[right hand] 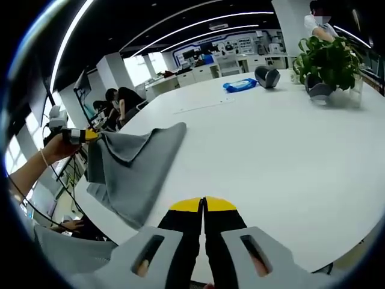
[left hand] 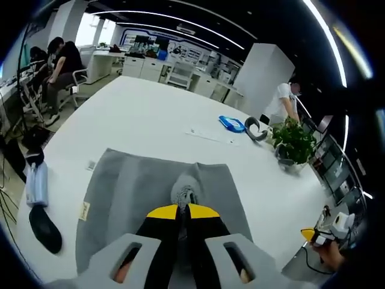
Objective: Fold the towel on the table until its edges align and the towel forms a compact rectangular stack.
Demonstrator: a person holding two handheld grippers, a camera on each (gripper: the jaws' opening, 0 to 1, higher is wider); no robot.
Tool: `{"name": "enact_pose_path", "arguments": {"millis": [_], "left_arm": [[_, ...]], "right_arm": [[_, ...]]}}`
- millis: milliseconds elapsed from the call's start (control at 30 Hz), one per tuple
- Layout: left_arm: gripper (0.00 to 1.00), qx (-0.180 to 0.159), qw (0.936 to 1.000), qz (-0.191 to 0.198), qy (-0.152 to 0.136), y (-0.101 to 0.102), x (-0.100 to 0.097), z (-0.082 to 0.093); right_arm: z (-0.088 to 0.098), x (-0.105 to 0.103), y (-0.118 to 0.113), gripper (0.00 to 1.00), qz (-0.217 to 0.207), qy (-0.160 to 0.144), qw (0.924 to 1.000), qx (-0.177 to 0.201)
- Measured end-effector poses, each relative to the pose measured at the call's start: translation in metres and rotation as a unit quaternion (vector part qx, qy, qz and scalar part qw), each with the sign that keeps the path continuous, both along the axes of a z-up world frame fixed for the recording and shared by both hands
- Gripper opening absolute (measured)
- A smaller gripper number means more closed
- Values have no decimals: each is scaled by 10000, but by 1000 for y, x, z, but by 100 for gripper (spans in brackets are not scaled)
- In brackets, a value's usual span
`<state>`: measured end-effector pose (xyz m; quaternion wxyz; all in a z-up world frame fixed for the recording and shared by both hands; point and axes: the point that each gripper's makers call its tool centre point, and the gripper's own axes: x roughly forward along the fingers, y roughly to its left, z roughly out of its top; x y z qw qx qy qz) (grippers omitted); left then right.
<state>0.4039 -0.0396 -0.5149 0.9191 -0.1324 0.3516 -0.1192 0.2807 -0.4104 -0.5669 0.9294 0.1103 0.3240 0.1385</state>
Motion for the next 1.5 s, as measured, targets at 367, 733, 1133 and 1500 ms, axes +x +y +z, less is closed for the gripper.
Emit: {"name": "enact_pose_path", "arguments": {"millis": [367,733,1133,1500], "left_arm": [[4,108,9997,205,25,22,1,1],[4,330,9989,326,120,45,4,-2],[4,439,9974,509,244,74,10,-14],[4,515,9952,769,312,101,11,-17]], "right_arm": [[-2,0,0,0,3,45,10000,1],[-5,-1,0,0,8,97,9999,-22],[-8,-2,0,0,31,148,9999,-34],[-11,-3,0,0,50,208,9997,-67]]}}
